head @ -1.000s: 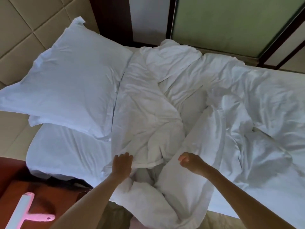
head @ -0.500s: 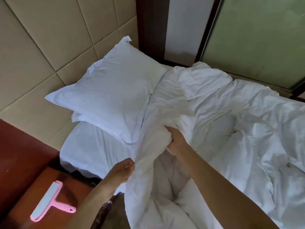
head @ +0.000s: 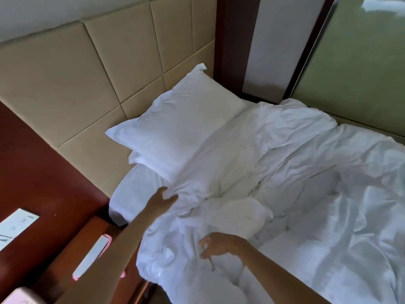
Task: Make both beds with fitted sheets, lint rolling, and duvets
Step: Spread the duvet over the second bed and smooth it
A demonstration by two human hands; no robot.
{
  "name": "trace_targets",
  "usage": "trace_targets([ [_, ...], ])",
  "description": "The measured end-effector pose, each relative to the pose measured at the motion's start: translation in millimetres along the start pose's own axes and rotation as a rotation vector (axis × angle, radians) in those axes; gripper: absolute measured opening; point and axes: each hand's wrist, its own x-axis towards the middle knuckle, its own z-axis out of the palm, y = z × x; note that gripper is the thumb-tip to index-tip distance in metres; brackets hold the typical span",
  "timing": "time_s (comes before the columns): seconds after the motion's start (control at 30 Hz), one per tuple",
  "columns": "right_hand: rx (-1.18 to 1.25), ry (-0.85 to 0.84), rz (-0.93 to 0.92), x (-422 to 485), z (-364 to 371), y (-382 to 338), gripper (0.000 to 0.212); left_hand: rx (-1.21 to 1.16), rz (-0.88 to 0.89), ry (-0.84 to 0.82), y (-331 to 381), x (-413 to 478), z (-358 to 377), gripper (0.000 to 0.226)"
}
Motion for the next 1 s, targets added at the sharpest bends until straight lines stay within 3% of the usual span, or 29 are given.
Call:
trace_targets([
  [0.17, 0.475, 0.246, 0.276, -1.6, -11.1, 98.2, 0.043, 0.263, 0.134, -0.087, -17.2, -2.4, 65.6, 0.051],
  [0.27, 0.96, 0.355, 0.373, 11.9, -15.5, 136.0, 0.052, 0.383, 0.223, -0.12, -23.6, 9.8, 101.7, 0.055],
  [0.4, 1.384, 0.391, 0.371, 42.1, -21.6, 159.3, 0.074, 0.696, 0.319, -0.208, -21.2, 39.0, 148.1, 0.088],
  [0.5, 1.529, 0.374, 0.317, 63.9, -19.2, 166.5, 0.093, 0.885, 0.467, -0.186, -10.1, 70.5, 186.1, 0.112],
  [0.57, 1.582, 0.377, 0.263, 73.6, -14.7, 170.5, 0.089, 0.954, 0.419, -0.172, -0.3, 83.1, 211.8, 0.1],
  [0.63, 1.623, 0.367, 0.257, 70.9, -9.8, 170.8, 0.071, 1.0, 0.368, -0.165, 12.3, 80.7, 226.4, 0.055],
  [0.7, 1.693, 0.347, 0.293, 63.0, -5.8, 173.4, 0.051, 0.924, 0.363, -0.173, 23.6, 70.3, 227.0, 0.033],
  [0.83, 2.021, 0.326, 0.317, 38.4, -11.3, 161.6, 0.046, 0.464, 0.271, -0.208, 53.0, 53.2, 182.2, 0.035],
  [0.9, 2.269, 0.304, 0.265, 34.9, -15.2, 152.8, 0.067, 0.122, 0.176, -0.197, 71.8, 43.6, 148.0, 0.028],
  [1.0, 2.378, 0.19, 0.109, 28.0, -39.7, 122.7, 0.136, -0.402, 0.041, -0.211, 91.9, 22.2, 95.5, 0.031],
])
